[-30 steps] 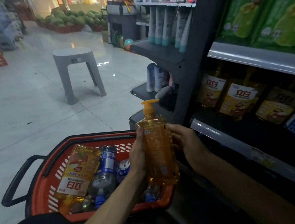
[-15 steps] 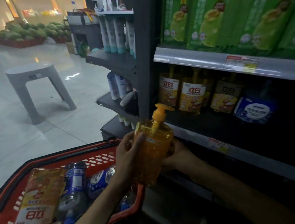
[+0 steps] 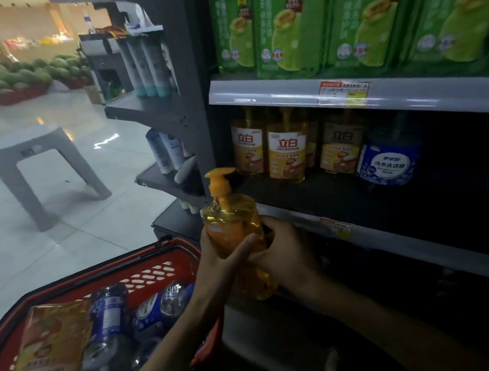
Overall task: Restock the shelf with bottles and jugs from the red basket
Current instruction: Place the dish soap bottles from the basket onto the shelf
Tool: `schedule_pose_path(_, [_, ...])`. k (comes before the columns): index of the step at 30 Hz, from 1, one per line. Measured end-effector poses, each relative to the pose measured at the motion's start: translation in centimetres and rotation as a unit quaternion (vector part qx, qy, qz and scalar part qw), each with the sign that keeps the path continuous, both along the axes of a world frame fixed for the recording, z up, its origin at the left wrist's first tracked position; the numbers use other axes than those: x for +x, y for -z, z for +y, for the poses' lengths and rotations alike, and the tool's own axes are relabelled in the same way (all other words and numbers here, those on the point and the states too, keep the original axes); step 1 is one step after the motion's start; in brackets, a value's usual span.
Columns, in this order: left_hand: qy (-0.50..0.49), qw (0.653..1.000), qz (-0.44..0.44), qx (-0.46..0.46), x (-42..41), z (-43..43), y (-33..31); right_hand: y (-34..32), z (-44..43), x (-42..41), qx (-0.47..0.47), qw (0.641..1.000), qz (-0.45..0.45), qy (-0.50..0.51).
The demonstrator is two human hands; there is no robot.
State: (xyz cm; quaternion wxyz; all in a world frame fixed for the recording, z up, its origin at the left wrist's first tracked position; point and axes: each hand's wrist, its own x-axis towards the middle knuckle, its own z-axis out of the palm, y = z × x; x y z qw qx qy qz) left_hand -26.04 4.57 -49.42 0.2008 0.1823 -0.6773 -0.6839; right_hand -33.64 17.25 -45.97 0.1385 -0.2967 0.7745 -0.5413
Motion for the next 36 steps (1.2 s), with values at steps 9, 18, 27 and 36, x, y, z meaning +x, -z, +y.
schedule_pose_path(9, [0.040, 0.973, 0.033, 0.224, 1.1, -3.2, -0.7, -1.5, 0.5, -2.8, 0.042, 0.979, -0.124, -0.156])
schedule_pose_path(18, [0.111, 0.980, -0.004, 0.164, 0.4, -3.7, -2.6, -0.3, 0.5, -3.6, 0.031, 0.902, -0.334, -0.271])
schedule_pose_path(27, [0.087, 0.993, -0.045, -0.071, -3.5, -1.0, -5.1, 3.2, 2.5, -5.0, -0.084, 0.959, -0.263, -0.060])
schedule_pose_path(36, [0.038, 0.968, 0.029, -0.245, -9.0, 3.4, -4.3, 3.1, 4.4, -9.0, -0.165, 0.964, -0.103, 0.183])
